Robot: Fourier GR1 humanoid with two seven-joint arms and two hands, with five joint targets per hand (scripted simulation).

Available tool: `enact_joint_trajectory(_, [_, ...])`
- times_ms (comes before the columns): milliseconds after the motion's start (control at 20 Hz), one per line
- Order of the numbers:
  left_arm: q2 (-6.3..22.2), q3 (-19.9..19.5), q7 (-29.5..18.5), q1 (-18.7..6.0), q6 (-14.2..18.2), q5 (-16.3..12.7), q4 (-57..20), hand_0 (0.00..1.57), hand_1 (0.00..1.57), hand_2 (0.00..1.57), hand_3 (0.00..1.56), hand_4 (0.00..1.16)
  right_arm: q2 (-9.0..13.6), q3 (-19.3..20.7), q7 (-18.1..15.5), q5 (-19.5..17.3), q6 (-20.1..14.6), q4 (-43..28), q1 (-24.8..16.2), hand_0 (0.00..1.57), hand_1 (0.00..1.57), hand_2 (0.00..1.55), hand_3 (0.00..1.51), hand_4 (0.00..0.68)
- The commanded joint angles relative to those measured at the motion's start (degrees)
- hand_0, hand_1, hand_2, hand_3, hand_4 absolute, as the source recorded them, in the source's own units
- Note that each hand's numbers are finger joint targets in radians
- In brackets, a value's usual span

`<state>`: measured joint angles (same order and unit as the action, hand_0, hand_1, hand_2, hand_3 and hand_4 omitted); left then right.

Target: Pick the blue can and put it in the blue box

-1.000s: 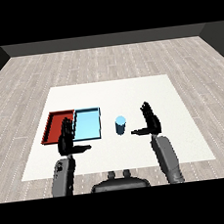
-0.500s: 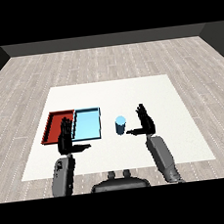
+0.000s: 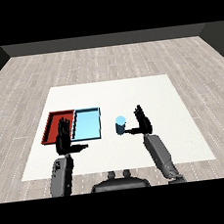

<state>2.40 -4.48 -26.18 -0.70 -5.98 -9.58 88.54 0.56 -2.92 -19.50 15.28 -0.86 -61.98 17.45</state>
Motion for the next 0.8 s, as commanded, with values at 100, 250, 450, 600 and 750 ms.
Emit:
enact_joint_trajectory(100, [-0.7, 0.3, 2.4, -0.1, 1.6, -0.3, 2.1, 0.00, 0.00, 0.00, 0.00, 0.00, -0.5, -4.3, -4.9, 2.4, -2.1, 4.7, -0.7, 0.00, 0.00, 0.00, 0.00, 0.000])
enact_joint_trajectory(250, [1.8, -1.9, 2.4, -3.5, 0.5, -0.7, -0.3, 0.00, 0.00, 0.00, 0.00, 0.00, -0.6, -4.3, -1.9, 2.8, -3.5, 4.3, 2.5, 0.00, 0.00, 0.00, 0.00, 0.000])
enact_joint_trajectory(450, [-0.4, 1.1, 3.9, 2.6, 1.9, 0.2, 7.5, 0.00, 0.00, 0.00, 0.00, 0.00, -0.6, -2.5, -6.5, 3.2, 0.1, 13.4, 6.0, 0.00, 0.00, 0.00, 0.00, 0.000])
enact_joint_trajectory(600, [1.1, -0.8, -0.6, 1.1, -0.7, 0.0, 0.0, 0.00, 0.00, 0.00, 0.00, 0.00, -0.6, -8.5, -7.2, 7.7, -3.6, 13.8, 6.8, 0.00, 0.00, 0.00, 0.00, 0.000])
enact_joint_trajectory(750, [-2.3, 3.7, 1.1, 3.2, 4.1, 2.0, 4.7, 0.00, 0.00, 0.00, 0.00, 0.00, -0.6, -6.7, -10.2, 8.4, -1.6, 18.8, 8.5, 0.00, 0.00, 0.00, 0.00, 0.000])
